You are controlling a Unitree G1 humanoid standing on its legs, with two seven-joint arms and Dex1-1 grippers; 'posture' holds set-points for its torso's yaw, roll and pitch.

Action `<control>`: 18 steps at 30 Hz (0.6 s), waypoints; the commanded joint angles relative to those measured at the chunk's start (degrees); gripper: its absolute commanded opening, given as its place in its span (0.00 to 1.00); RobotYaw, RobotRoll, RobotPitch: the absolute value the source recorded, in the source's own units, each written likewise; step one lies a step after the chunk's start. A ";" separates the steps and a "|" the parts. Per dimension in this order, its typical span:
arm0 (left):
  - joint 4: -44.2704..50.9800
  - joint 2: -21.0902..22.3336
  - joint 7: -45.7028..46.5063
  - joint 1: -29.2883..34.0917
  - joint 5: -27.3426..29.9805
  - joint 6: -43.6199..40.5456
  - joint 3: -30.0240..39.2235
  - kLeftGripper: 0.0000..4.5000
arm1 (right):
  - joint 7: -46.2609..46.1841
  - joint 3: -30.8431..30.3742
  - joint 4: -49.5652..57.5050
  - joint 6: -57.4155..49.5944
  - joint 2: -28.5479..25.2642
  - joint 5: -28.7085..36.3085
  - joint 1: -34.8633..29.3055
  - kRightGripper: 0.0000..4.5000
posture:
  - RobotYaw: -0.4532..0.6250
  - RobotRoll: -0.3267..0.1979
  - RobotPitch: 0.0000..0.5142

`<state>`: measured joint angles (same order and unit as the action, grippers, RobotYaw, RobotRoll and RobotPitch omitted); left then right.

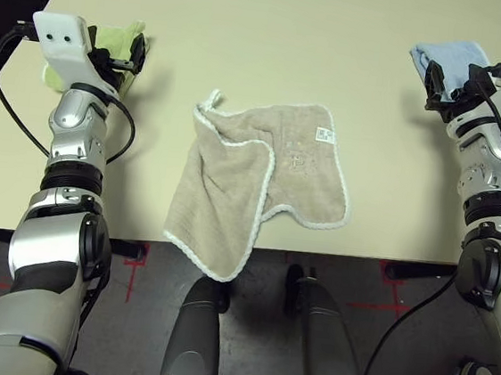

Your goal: Fold the towel and set it aside.

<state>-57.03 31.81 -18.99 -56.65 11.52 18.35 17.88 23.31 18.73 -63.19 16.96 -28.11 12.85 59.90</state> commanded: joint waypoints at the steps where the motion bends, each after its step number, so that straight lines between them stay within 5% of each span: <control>1: -0.26 -0.17 -0.65 0.23 0.23 -1.01 0.00 1.00 | 0.24 0.34 0.81 0.53 -0.82 0.24 -0.38 1.00 | 0.38 0.62 0.52; 18: -3.60 2.87 -10.89 -2.59 0.38 -1.75 -0.35 1.00 | -0.55 0.11 3.77 -0.82 0.52 0.50 -1.71 1.00 | 0.41 0.62 0.53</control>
<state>-59.09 33.77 -27.45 -58.84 11.58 17.65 17.84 22.83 18.73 -60.28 16.78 -27.82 12.96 59.14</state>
